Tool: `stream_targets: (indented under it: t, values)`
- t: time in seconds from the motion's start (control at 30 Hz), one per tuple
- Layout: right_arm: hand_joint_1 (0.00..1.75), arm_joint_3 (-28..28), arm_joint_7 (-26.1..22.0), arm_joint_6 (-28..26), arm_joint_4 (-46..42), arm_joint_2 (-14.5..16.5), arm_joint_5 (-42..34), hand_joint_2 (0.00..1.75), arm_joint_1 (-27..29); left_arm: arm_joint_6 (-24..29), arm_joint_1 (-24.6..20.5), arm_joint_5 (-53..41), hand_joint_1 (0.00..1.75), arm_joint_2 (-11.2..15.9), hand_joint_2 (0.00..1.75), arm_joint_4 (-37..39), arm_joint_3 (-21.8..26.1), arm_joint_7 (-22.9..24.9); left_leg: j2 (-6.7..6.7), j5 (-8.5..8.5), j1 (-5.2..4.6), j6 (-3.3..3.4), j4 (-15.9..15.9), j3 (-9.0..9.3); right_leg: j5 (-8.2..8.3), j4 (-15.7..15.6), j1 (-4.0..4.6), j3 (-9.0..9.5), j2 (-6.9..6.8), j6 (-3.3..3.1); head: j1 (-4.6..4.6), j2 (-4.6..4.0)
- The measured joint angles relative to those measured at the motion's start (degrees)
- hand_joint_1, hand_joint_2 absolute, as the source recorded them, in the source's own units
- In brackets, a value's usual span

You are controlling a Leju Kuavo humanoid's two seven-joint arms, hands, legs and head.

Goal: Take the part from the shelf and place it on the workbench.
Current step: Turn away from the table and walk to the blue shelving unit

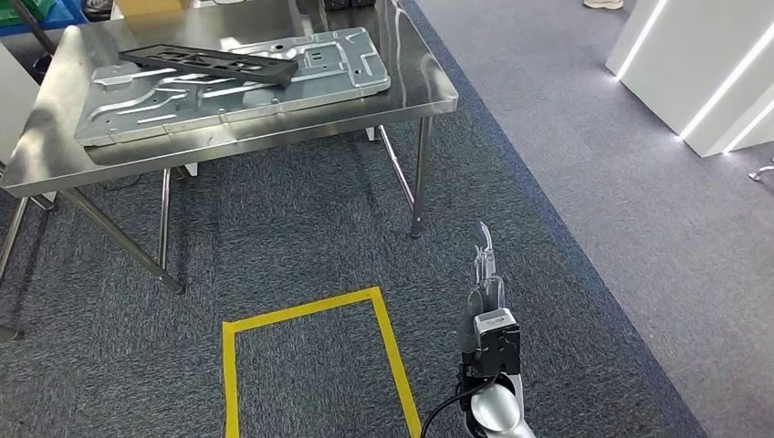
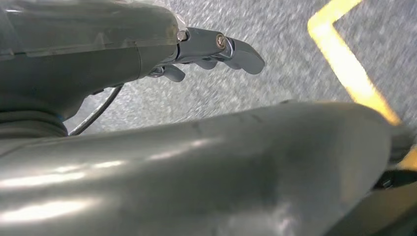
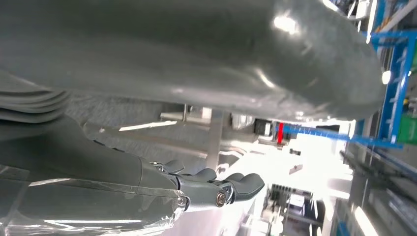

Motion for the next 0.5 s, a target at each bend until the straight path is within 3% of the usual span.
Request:
stream_targets:
  t: [0.1, 0.13, 0.17, 0.2, 0.23, 0.27, 0.33, 0.4, 0.47, 0.5]
  values:
    - [0.00, -0.1, 0.0, 0.0, 0.2, 0.1, 0.0, 0.00, 0.0, -0.7, 0.3, -0.3, 0.00, 0.0, 0.00, 0.0, -0.1, 0.2, -3.15, -7.03, 0.20, -0.55, 9.0, -2.78, 1.48, -0.1, 0.03, -1.65, 1.24, -0.95, -0.03, 0.00]
    - [0.00, -0.1, 0.0, 0.0, 0.3, 0.1, 0.0, 0.00, 0.0, -0.8, 0.4, -0.3, 0.00, 0.0, 0.00, 0.0, -0.2, 0.2, -3.45, -8.30, 0.21, -0.58, 12.1, -3.46, 1.93, -0.1, 0.10, -2.20, 1.73, -1.00, -0.02, 0.00]
    - [0.00, -0.2, 0.0, 0.0, 0.4, 0.1, 0.0, 0.00, 0.1, -0.9, 0.4, -0.3, 0.00, 0.0, 0.00, 0.0, -0.2, 0.1, -3.60, -8.42, 0.22, -0.56, 13.7, -3.42, 2.40, 0.0, 0.16, -2.76, 2.29, -0.96, -0.02, 0.00]
    - [0.00, -0.2, 0.0, 0.1, 0.5, 0.1, 0.0, 0.00, 0.2, -1.0, 0.4, -0.3, 0.00, 0.0, 0.00, 0.0, -0.3, 0.1, -3.69, -7.51, 0.22, -0.46, 13.2, -2.35, 2.84, 0.0, 0.19, -3.29, 2.89, -0.85, -0.02, 0.00]
    - [0.00, -0.2, 0.0, 0.1, 0.6, 0.1, -0.1, 0.00, 0.2, -1.1, 0.4, -0.3, 0.00, 0.0, 0.00, 0.0, -0.3, 0.0, -3.90, -6.03, 0.23, -0.29, 10.5, -0.23, 3.24, 0.0, 0.19, -3.73, 3.50, -0.70, -0.03, 0.00]
    - [0.00, -0.2, 0.0, 0.2, 0.6, 0.1, -0.2, 0.00, 0.2, -1.1, 0.3, -0.3, 0.00, 0.0, 0.00, 0.0, -0.4, 0.0, -4.53, -4.67, 0.25, -0.03, 6.3, 2.56, 3.59, 0.1, 0.17, -4.08, 4.09, -0.52, -0.03, 0.00]
    - [0.00, -0.3, 0.0, 0.4, 0.6, 0.2, -0.4, 0.00, 0.1, -1.1, 0.3, -0.3, 0.00, 0.1, 0.00, 0.0, -0.4, -0.1, -6.34, -3.68, 0.24, 0.52, -1.0, 7.20, 4.20, 0.2, 0.23, -4.64, 5.04, 0.04, -0.03, 0.00]
    - [0.00, -0.3, -0.1, 0.5, 0.8, 0.2, -0.5, 0.00, 0.0, -1.0, 0.3, -0.3, 0.00, 0.1, 0.00, 0.0, -0.5, -0.3, -7.03, -3.93, 0.10, 0.88, -3.4, 8.45, 4.82, 0.1, 0.22, -5.02, 5.80, 0.80, -0.02, 0.00]
    - [0.00, -0.3, -0.1, 0.6, 1.0, 0.2, -0.6, 0.00, 0.0, -1.0, 0.2, -0.3, 0.00, 0.1, 0.00, 0.0, -0.5, -0.4, -6.10, -3.47, 0.24, 1.54, -3.7, 8.25, 4.96, 0.3, 0.26, -5.34, 6.10, 1.49, 0.01, 0.00]
    - [0.00, -0.4, -0.1, 0.6, 1.0, 0.2, -0.6, 0.00, -0.1, -1.0, 0.2, -0.3, 0.00, 0.1, 0.00, 0.0, -0.5, -0.4, -5.56, -3.15, 0.33, 2.01, -4.0, 8.17, 4.19, 1.4, 0.31, -5.87, 5.47, 1.73, 0.13, 0.00]
